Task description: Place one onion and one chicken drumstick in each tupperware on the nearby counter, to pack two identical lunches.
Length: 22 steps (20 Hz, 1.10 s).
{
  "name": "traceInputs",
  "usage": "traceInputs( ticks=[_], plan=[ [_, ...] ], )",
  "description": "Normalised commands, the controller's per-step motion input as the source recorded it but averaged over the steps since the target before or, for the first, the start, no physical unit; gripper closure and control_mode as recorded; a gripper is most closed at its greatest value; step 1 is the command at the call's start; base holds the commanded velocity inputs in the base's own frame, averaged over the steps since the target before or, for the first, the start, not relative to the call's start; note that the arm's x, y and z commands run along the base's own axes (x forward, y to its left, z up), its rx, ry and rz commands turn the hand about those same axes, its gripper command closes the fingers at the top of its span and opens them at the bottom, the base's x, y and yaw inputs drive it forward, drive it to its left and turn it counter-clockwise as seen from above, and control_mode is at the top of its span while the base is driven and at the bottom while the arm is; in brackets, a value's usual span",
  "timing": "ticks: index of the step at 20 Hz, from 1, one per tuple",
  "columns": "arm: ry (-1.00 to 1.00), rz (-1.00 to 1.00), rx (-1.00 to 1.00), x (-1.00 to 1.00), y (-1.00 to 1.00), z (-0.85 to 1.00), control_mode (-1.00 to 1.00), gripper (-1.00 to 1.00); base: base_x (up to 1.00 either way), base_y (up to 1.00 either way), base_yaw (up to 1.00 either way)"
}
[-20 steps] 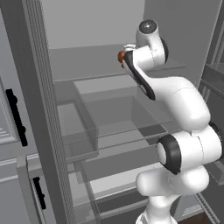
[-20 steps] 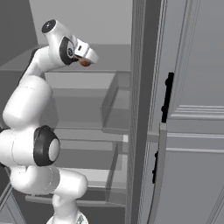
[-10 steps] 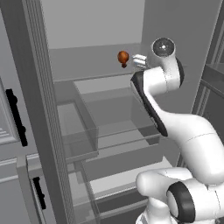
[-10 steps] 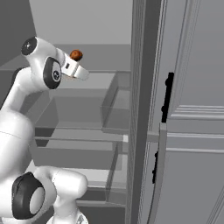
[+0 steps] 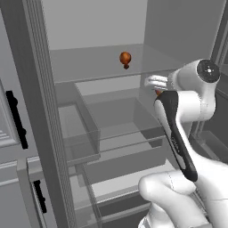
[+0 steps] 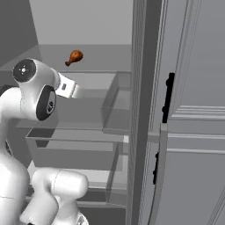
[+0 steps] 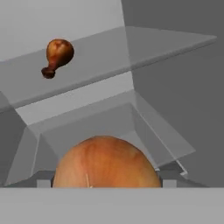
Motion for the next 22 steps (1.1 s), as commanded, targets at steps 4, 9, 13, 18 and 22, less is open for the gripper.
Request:
traceInputs(
  ticks=[4,9,13,18,22],
  plan=[
    [0.0,0.41,-0.02,-1.0,0.22,-0.26,-1.0,1.0,0.0,0.0,0.0],
    [0.01,0.14,-0.08,-1.0,0.3,-0.13,-1.0,1.0,0.0,0.0,0.0],
    [0.13,0.01,-0.09,-1.0,0.36,-0.15,-1.0,1.0,0.0,0.0,0.0],
    [0.0,0.0,0.0,0.0,0.0,0.0,1.0,1.0,-1.0,0.33,0.0],
    [0.0,0.0,0.0,0.0,0.0,0.0,1.0,1.0,-1.0,0.5,0.02]
  ],
)
